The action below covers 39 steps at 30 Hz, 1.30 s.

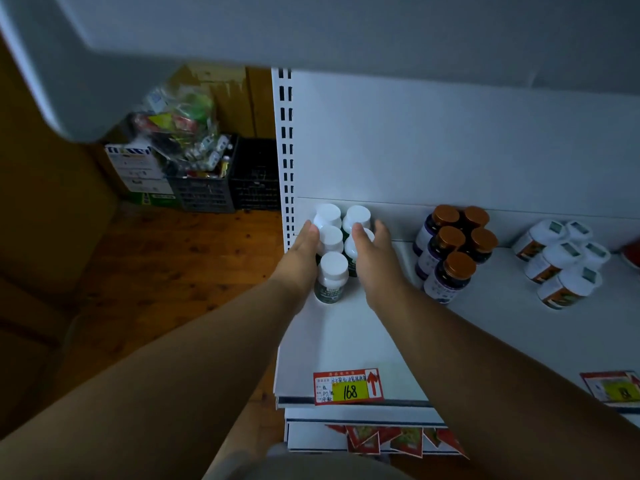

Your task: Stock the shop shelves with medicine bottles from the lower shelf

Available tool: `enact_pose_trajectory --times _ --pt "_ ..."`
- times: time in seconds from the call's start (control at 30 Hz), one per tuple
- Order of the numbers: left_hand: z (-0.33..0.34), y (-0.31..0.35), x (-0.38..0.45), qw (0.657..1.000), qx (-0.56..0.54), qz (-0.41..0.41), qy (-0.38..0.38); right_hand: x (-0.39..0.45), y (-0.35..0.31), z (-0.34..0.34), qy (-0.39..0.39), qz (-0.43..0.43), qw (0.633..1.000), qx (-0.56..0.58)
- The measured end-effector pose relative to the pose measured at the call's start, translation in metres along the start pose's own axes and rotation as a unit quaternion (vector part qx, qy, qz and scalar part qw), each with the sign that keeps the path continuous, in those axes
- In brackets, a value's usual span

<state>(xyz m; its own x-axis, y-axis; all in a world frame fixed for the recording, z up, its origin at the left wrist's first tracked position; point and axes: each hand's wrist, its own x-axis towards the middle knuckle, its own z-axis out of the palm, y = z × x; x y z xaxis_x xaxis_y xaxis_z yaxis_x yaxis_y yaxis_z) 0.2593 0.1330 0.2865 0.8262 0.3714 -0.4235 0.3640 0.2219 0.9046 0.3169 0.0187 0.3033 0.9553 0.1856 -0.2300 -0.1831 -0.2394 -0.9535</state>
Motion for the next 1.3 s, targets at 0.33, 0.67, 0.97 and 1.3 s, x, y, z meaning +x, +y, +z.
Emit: enact_pose_trajectory --times 0.33,0.67,0.97,1.3 --pt "-0.002 0.006 0.004 0.997 0.058 0.044 -0.034 0.004 0.002 -0.002 -0.001 -0.022 1.000 -0.013" --pt "-0.003 0.002 0.009 0.994 0.092 0.050 -0.035 0.011 0.007 -0.003 -0.002 -0.017 0.999 -0.049" --pt "-0.004 0.007 0.008 0.994 0.091 0.050 -0.045 0.010 0.006 -0.001 0.012 -0.028 0.999 -0.043" --pt "-0.020 -0.008 -0.025 0.992 0.090 0.080 0.045 -0.021 0.021 -0.014 0.052 -0.038 0.995 -0.079"
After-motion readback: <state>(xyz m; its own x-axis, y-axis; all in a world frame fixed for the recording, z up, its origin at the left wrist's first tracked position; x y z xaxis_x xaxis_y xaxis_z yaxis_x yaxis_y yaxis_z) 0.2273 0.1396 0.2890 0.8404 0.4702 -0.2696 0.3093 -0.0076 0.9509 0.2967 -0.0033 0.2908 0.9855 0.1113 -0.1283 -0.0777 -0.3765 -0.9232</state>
